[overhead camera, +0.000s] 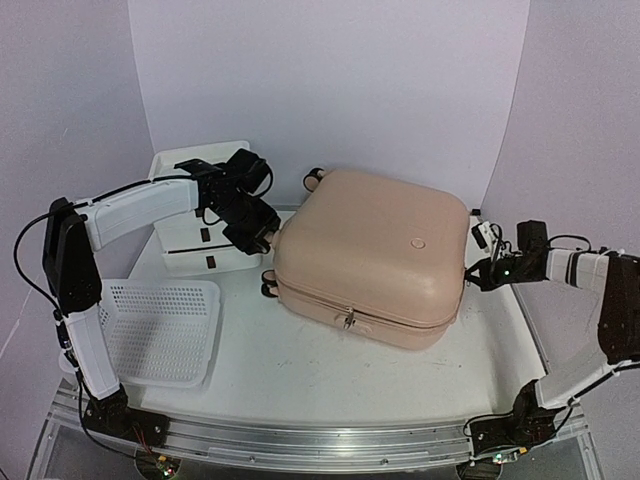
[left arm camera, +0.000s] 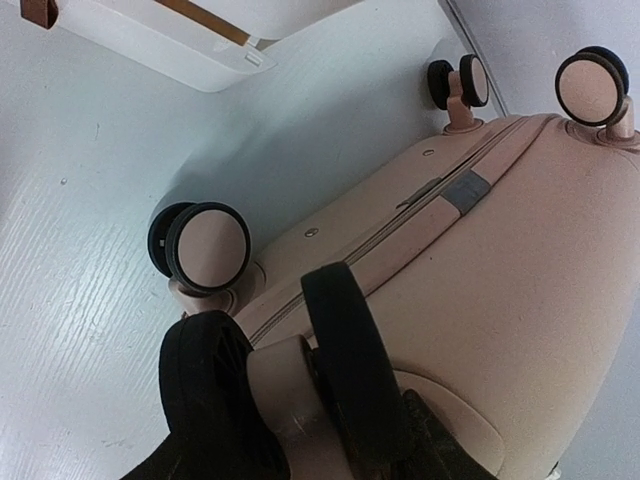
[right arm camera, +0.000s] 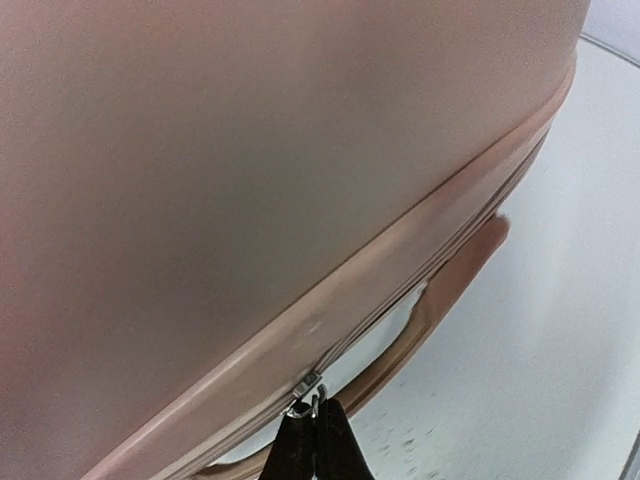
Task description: Open, take out, and arrange the luggage
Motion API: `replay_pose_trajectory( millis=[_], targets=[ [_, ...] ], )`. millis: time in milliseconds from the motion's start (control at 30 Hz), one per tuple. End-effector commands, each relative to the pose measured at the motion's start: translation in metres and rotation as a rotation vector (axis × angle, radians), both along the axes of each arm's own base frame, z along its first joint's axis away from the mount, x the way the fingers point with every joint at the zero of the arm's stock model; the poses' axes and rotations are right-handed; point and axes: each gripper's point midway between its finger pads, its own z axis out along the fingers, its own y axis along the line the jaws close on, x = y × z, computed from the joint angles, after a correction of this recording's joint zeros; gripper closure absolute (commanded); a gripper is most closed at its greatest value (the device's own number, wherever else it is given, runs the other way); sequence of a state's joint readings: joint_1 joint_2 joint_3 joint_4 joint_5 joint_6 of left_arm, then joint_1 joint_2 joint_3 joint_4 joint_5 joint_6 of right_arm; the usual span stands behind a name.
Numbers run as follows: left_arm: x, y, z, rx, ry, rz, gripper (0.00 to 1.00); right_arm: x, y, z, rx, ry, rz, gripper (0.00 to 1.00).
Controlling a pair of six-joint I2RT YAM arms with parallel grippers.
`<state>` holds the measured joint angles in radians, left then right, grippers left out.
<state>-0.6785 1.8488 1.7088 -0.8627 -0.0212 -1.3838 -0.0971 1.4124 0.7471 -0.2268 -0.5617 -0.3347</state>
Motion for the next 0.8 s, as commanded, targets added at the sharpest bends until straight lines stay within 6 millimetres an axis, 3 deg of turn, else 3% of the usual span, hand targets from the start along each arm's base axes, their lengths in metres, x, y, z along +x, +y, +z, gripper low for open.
replay_pose_trajectory(
  millis=[0, 133, 300, 500, 633, 767],
  targets=[
    [0.0, 0.038, -0.026, 0.254, -0.018, -0.175, 1.0, 0.076, -0.057, 0.054, -0.146, -0.278, -0.077, 1.0],
    [0.004, 0.033, -0.024, 0.265, -0.048, -0.235, 1.0, 0.121, -0.079, 0.064, -0.113, -0.363, -0.073, 1.0],
    [0.008, 0.025, -0.029, 0.285, -0.064, -0.329, 1.0, 0.168, -0.083, 0.065, -0.138, -0.494, 0.063, 1.0],
    [0.01, 0.017, -0.031, 0.295, -0.094, -0.422, 1.0, 0.214, -0.064, 0.082, -0.072, -0.711, 0.323, 1.0],
    [0.011, 0.014, -0.028, 0.304, -0.125, -0.462, 1.0, 0.23, -0.047, 0.099, 0.069, -0.816, 0.512, 1.0],
    [0.012, 0.006, -0.023, 0.312, -0.159, -0.503, 1.0, 0.244, -0.029, 0.092, 0.176, -0.85, 0.601, 1.0]
  ],
)
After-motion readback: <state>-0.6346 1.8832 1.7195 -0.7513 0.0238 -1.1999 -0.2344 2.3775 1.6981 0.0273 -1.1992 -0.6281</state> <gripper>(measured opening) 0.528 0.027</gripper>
